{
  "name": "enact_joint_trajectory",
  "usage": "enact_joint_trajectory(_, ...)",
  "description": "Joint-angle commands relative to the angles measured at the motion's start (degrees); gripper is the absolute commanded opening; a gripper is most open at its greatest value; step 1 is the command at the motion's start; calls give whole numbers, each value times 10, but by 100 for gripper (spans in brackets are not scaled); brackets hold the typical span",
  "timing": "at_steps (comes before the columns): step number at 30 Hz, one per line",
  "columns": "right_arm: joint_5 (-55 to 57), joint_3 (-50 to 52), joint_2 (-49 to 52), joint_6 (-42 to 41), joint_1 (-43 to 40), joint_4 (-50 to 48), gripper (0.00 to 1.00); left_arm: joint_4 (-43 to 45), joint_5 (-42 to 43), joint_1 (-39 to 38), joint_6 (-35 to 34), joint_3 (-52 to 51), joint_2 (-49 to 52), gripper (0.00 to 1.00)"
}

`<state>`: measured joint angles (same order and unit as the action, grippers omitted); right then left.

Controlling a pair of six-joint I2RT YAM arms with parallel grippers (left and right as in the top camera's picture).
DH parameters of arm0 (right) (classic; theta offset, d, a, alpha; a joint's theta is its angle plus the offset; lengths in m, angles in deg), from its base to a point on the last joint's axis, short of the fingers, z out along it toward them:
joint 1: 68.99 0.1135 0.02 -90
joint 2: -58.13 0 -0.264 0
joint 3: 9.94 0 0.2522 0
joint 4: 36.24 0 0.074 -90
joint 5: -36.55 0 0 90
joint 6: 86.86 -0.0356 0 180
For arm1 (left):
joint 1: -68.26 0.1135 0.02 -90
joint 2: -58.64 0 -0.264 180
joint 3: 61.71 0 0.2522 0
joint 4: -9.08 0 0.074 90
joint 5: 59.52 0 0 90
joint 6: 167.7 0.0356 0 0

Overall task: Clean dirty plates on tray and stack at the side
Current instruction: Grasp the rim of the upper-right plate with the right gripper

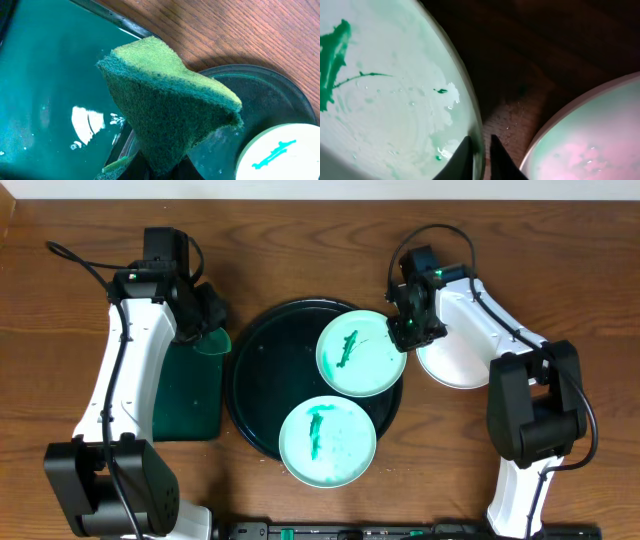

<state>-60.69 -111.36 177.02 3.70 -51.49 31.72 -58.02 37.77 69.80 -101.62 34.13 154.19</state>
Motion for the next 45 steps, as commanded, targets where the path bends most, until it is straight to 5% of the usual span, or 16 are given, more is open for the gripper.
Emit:
enact_joint_trajectory(1,31,-17,5,3,3,5,1,2,-7,0,7,-1,-1,7)
enact_joint_trajectory(9,-10,-148,-4,-54,63,62,1,3,-7,0,7,-1,-1,7)
enact_joint_trajectory(15,-11,-145,24,-78,143,21,1,-1,-7,0,8,-1,-1,7)
enact_joint_trajectory(23,-19,-145,101,-209,168,-10,1,-12,-7,-20,7,-1,-1,7)
enact_joint_trajectory(37,-123,-163,158,-112,144,-15,2,33,-7,-97,40,-39,58,7)
enact_joint_trajectory(39,-123,-168,158,-103,144,-17,7,40,-7,-98,40,-39,66,7)
enact_joint_trajectory(40,-123,-168,158,-103,144,-18,21,42,-7,-98,40,-39,71,7)
enact_joint_trajectory(42,-129,-168,158,-114,144,-11,32,42,-7,-98,51,-39,73,7)
enact_joint_trajectory(45,-142,-168,158,-157,145,24,36,42,-7,-98,75,-39,73,7)
